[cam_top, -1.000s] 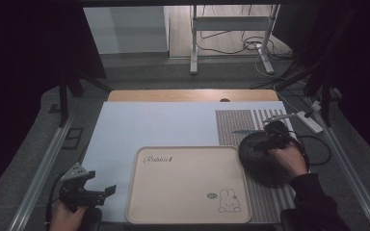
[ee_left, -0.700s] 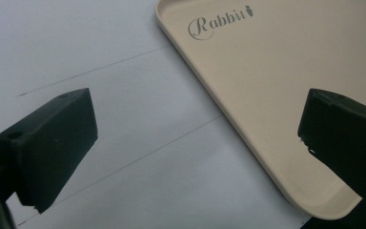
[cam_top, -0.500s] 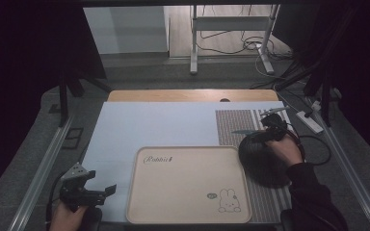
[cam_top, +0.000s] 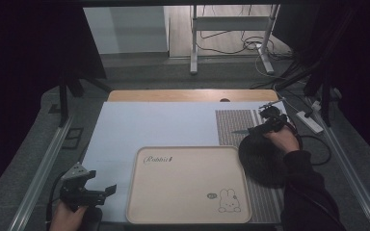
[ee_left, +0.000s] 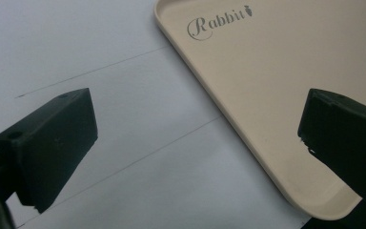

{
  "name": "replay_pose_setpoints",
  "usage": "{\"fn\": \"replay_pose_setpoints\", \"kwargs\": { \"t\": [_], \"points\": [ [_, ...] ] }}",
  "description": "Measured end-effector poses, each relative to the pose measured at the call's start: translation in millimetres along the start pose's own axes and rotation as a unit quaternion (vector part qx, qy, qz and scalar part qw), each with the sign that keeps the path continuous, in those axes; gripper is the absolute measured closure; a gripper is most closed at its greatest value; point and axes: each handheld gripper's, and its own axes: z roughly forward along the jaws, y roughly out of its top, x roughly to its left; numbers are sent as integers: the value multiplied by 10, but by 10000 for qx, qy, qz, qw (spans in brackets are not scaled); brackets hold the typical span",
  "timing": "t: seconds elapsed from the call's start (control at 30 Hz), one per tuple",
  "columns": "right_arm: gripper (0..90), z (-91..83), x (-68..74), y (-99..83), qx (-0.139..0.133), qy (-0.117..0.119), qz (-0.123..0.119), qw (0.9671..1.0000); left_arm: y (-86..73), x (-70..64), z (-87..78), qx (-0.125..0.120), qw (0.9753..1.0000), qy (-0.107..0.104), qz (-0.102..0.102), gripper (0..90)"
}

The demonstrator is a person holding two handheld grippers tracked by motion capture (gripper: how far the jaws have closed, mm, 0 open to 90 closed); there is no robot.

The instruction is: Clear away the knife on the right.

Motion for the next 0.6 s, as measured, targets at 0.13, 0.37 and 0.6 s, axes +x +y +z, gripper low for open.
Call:
{"fn": "replay_pose_setpoints", "kwargs": {
  "t": [0.13, 0.37, 0.6],
  "points": [
    [0, 49, -48, 30, 79, 52, 77, 9999, 1, -1, 1, 4, 10000, 4, 7, 0],
    [110, 111, -151, 57, 188, -197, 44, 9996, 2, -2, 2, 9, 10000, 6, 10, 0],
    [711, 105, -273, 58, 312, -84, -70, 9995, 3, -3, 5, 14, 10000, 6, 22, 0]
  ]
}}
